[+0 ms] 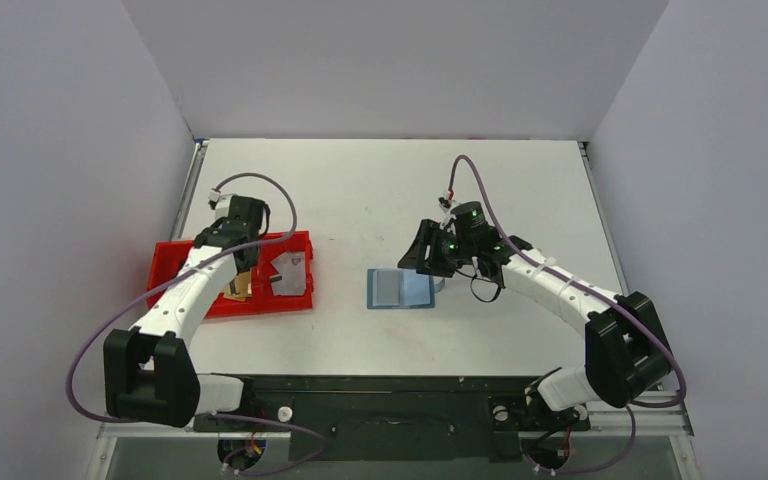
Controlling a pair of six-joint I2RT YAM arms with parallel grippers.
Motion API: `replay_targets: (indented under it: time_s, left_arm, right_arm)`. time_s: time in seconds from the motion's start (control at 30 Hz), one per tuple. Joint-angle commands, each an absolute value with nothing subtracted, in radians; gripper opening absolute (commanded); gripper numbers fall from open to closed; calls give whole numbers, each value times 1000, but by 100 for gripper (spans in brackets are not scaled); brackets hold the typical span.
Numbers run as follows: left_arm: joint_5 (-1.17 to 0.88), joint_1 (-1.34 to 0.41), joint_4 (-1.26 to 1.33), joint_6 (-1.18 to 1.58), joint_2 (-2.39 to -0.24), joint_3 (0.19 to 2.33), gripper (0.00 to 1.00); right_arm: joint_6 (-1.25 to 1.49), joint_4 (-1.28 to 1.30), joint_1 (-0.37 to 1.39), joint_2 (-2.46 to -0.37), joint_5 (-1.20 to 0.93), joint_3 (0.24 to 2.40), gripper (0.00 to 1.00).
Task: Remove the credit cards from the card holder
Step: Place the credit card in the storage box.
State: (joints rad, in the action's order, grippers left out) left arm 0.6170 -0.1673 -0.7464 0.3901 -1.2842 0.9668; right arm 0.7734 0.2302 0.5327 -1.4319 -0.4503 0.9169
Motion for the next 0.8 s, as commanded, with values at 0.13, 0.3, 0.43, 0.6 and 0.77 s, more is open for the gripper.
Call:
replay_targets:
  time_s: [0.13, 0.3, 0.43, 0.6, 0.77]
  left_arm:
    - [660, -140, -698, 348, -1438, 1018, 0]
    - [662, -133, -722, 345, -1494, 1031, 0]
    - [604, -111, -728, 357, -1506, 1037, 18]
    - [599, -107, -738, 370, -1499, 1048, 35]
    - [579, -107, -737, 378, -1453, 1049, 42]
  right_arm:
    - [718, 264, 533, -1359, -469, 931, 51]
    - [709, 267, 533, -1338, -468, 920, 51]
    - [700, 272, 533, -1331, -464, 920, 52]
    - [694, 286, 532, -1327, -466, 922, 51]
    - [694, 291, 540, -1341, -453, 933, 52]
